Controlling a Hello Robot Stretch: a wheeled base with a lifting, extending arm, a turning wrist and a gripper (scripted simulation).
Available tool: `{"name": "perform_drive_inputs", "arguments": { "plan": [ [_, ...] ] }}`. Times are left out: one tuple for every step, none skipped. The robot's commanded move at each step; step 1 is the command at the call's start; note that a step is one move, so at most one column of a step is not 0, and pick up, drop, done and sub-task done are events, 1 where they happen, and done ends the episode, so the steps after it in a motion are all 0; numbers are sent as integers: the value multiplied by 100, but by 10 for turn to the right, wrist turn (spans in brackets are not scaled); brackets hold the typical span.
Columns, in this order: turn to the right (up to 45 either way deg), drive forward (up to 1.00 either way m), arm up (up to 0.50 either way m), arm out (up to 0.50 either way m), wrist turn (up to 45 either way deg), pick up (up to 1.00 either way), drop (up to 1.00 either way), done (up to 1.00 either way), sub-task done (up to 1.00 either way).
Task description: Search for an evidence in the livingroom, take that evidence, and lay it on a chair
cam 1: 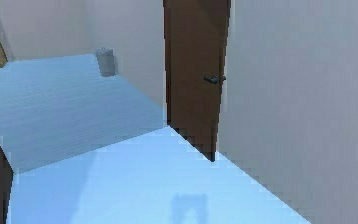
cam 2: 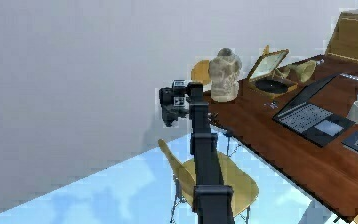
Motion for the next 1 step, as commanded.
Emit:
{"name": "perform_drive_inputs", "arguments": {
  "plan": [
    [0, 0, 0, 0, 0, 0, 0, 100, 0]
  ]
}}
